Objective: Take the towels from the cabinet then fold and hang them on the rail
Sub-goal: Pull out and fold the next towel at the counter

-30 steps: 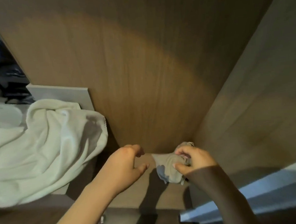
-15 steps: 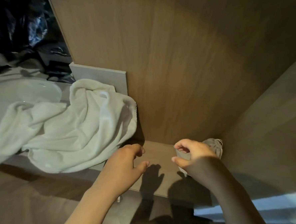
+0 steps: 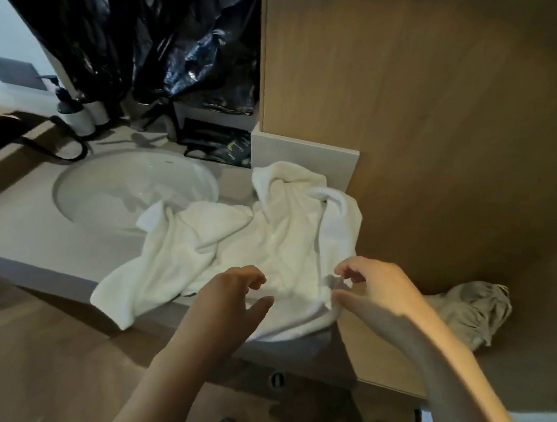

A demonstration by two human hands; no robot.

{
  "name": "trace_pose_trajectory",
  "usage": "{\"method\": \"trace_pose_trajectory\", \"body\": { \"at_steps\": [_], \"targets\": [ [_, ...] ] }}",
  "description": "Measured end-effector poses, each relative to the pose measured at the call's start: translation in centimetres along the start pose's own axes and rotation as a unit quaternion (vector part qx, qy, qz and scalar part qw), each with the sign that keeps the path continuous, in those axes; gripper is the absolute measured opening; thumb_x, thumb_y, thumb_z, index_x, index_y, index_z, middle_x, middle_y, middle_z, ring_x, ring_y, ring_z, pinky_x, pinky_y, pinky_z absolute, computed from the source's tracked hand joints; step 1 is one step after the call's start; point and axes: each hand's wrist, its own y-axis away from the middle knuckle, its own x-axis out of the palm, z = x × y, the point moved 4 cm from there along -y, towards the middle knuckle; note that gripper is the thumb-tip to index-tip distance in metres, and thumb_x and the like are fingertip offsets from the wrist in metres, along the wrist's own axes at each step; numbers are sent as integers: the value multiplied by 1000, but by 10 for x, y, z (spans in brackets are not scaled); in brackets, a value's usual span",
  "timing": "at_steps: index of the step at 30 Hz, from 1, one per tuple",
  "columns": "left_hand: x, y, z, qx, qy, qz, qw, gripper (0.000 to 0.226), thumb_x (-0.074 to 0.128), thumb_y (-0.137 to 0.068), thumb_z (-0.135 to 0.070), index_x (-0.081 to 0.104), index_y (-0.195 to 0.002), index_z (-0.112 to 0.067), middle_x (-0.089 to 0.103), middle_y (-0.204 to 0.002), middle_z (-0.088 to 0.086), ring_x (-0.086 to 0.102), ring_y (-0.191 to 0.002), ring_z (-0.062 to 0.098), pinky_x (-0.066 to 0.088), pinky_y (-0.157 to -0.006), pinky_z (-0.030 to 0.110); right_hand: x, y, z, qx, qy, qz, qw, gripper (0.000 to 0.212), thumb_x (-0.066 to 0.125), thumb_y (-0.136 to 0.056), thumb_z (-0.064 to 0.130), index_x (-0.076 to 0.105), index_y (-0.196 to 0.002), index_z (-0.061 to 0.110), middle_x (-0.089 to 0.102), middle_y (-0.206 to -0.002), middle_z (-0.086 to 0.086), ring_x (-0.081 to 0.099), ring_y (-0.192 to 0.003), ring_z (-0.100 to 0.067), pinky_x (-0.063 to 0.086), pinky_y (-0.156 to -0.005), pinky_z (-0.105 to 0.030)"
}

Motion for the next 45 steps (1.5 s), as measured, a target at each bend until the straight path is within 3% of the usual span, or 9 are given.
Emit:
{"method": "trace_pose_trajectory", "body": {
  "at_steps": [4, 7, 11, 17, 25, 29, 36, 42, 45],
  "targets": [
    [-28, 2, 47, -30, 19, -14, 999, 30, 65, -87, -43, 61, -115, -30, 63, -110, -17, 58, -98, 1, 50, -85, 19, 16, -15, 48, -27, 26, 30, 999, 34, 66, -89, 40, 58, -122, 34, 59, -113, 17, 53, -96, -1, 42, -78, -16],
    [-45, 7, 72, -64, 57, -32, 996, 30, 66, -87, -42, 63, -113, -28, 64, -110, -15, 59, -99, 2, 52, -88, 24, 24, -28, 81, -64, 38, 42, 996, 35, 65, -91, 38, 58, -124, 33, 60, -116, 16, 54, -102, -2, 41, -81, -15],
    [-65, 15, 99, -93, 75, -53, 991, 28, 65, -88, -41, 63, -114, -29, 63, -109, -16, 59, -98, 1, 51, -86, 21, 39, -52, 119, -105, 48, 50, 992, 32, 66, -90, 36, 61, -120, 31, 60, -111, 15, 55, -98, -3, 40, -73, -10],
    [-91, 24, 136, -148, 60, -84, 984, 32, 61, -91, -38, 61, -121, -25, 63, -116, -12, 58, -105, 4, 48, -94, 27, 67, -89, 161, -158, 48, 85, 983, 23, 70, -86, 33, 62, -108, 33, 53, -93, 25, 51, -87, 2, 36, -65, -3],
    [-109, -8, 162, -208, 32, -119, 970, 29, 60, -91, -40, 60, -116, -27, 62, -112, -15, 57, -103, 4, 47, -88, 23, 85, -163, 190, -199, 36, 139, 970, 35, 70, -85, 32, 63, -119, 26, 64, -112, 12, 57, -102, -7, 42, -82, -19],
    [-113, -34, 166, -208, 26, -129, 969, 27, 60, -90, -38, 62, -114, -26, 63, -109, -14, 58, -101, 5, 47, -85, 22, 86, -188, 188, -196, 25, 144, 970, 35, 71, -84, 27, 64, -118, 25, 65, -112, 10, 57, -99, -5, 39, -77, -16],
    [-109, -68, 178, -198, 30, -99, 975, 28, 62, -89, -38, 62, -115, -27, 64, -109, -14, 58, -100, 3, 44, -84, 18, 88, -209, 180, -173, 15, 150, 973, 34, 71, -85, 26, 64, -118, 24, 65, -115, 10, 58, -102, -4, 40, -81, -18],
    [-109, -103, 187, -157, 23, -55, 986, 27, 60, -91, -36, 60, -117, -26, 62, -112, -15, 57, -102, 3, 43, -83, 17, 89, -218, 172, -131, 3, 119, 984, 27, 71, -87, 27, 65, -113, 26, 60, -102, 17, 50, -90, 7, 35, -68, -8],
    [-111, -120, 185, -115, 19, -33, 993, 23, 60, -91, -33, 61, -113, -27, 62, -109, -16, 59, -101, 4, 44, -81, 18, 87, -213, 168, -96, -18, 96, 991, 21, 70, -88, 30, 64, -108, 30, 61, -102, 19, 52, -86, 9, 36, -68, -2]
  ]
}}
